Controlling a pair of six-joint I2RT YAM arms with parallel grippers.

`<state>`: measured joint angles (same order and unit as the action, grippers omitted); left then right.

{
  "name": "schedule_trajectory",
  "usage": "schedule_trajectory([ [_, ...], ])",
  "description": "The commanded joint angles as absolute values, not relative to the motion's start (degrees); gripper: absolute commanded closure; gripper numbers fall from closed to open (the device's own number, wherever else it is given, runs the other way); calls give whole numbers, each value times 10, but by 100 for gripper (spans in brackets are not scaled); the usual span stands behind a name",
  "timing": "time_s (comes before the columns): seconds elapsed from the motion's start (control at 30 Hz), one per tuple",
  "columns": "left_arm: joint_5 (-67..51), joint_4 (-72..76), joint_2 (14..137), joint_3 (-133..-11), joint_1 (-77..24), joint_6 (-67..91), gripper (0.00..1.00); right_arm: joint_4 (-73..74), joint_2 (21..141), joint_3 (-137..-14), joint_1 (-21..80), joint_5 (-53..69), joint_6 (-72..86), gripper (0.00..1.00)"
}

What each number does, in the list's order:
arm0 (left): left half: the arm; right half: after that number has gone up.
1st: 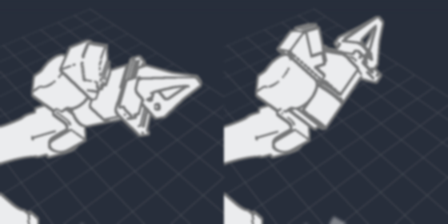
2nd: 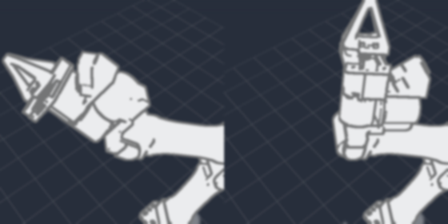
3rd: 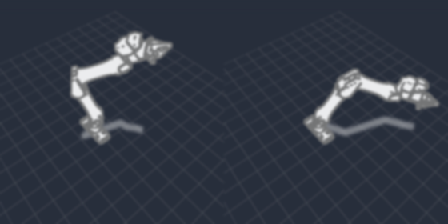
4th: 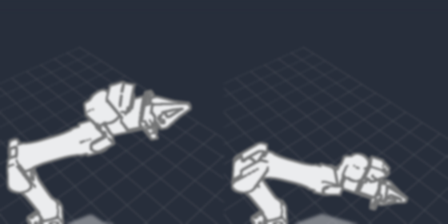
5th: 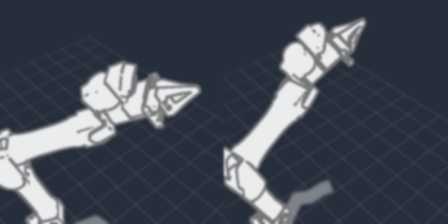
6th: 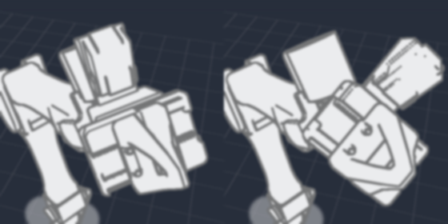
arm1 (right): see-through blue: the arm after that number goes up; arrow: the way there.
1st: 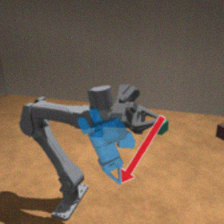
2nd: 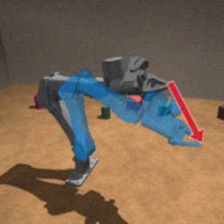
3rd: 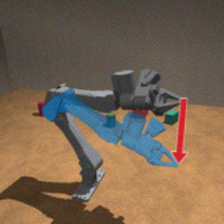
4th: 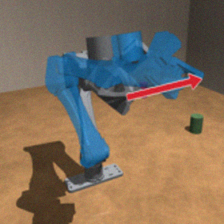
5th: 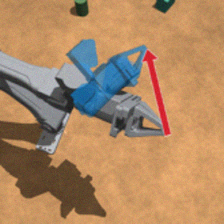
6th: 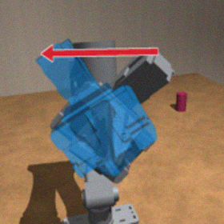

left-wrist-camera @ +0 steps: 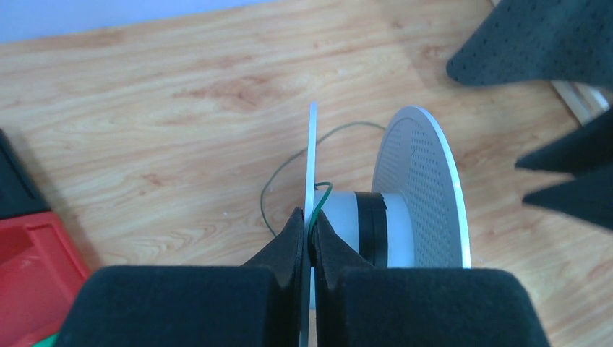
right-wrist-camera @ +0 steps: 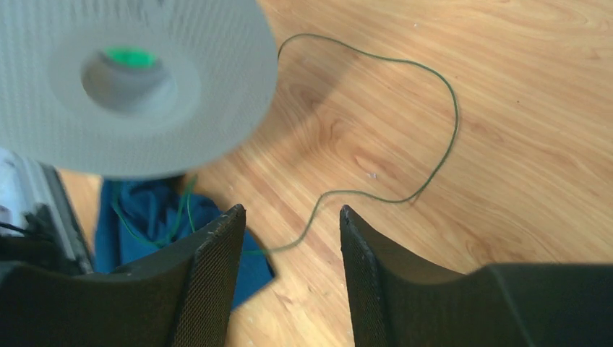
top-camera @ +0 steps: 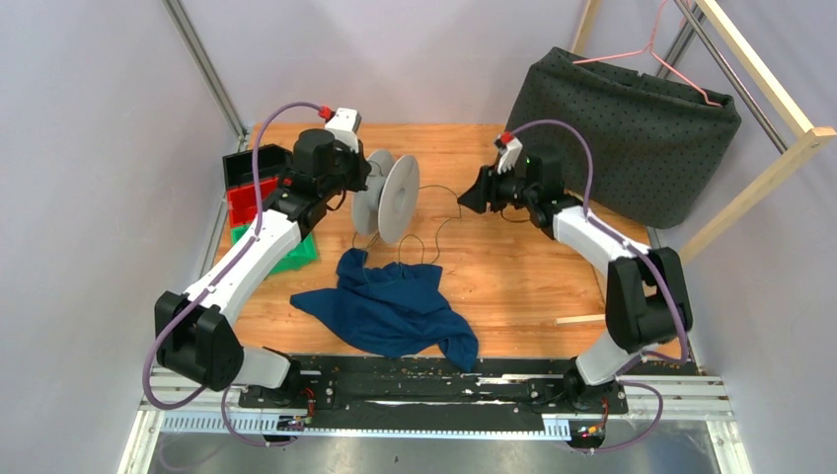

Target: Wrap the cables

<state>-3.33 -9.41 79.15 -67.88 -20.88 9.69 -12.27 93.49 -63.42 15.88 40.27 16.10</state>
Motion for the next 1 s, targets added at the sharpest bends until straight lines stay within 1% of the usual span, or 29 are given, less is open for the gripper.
schedule_trajectory([
  [0.0, 28, -20, 742, -720, -207, 101, 100, -116, 859, -564, 213, 329, -25, 44],
  [0.07, 42, -30, 735, -741, -207, 99, 100, -105, 847, -545, 241, 313, -68, 41],
  [0.13, 46, -48, 736, -773, -207, 94, 100, -111, 839, -535, 266, 319, -81, 39],
  [0.23, 38, -71, 744, -799, -207, 91, 100, -137, 846, -526, 300, 314, -80, 34],
  [0.3, 34, -69, 742, -800, -207, 95, 100, -165, 864, -525, 317, 311, -64, 33],
  [0.47, 37, -62, 734, -794, -207, 103, 100, -223, 929, -547, 323, 255, 36, 32],
  [0.73, 49, -49, 722, -778, -207, 110, 100, -243, 1043, -623, 325, 248, 270, 30],
  [0.83, 57, -44, 718, -772, -207, 110, 100, -203, 1086, -669, 337, 236, 279, 30],
  [0.9, 63, -43, 714, -770, -207, 108, 100, -174, 1102, -690, 348, 201, 267, 30],
  [0.97, 66, -44, 711, -768, -207, 106, 100, -172, 1122, -706, 349, 195, 269, 30],
])
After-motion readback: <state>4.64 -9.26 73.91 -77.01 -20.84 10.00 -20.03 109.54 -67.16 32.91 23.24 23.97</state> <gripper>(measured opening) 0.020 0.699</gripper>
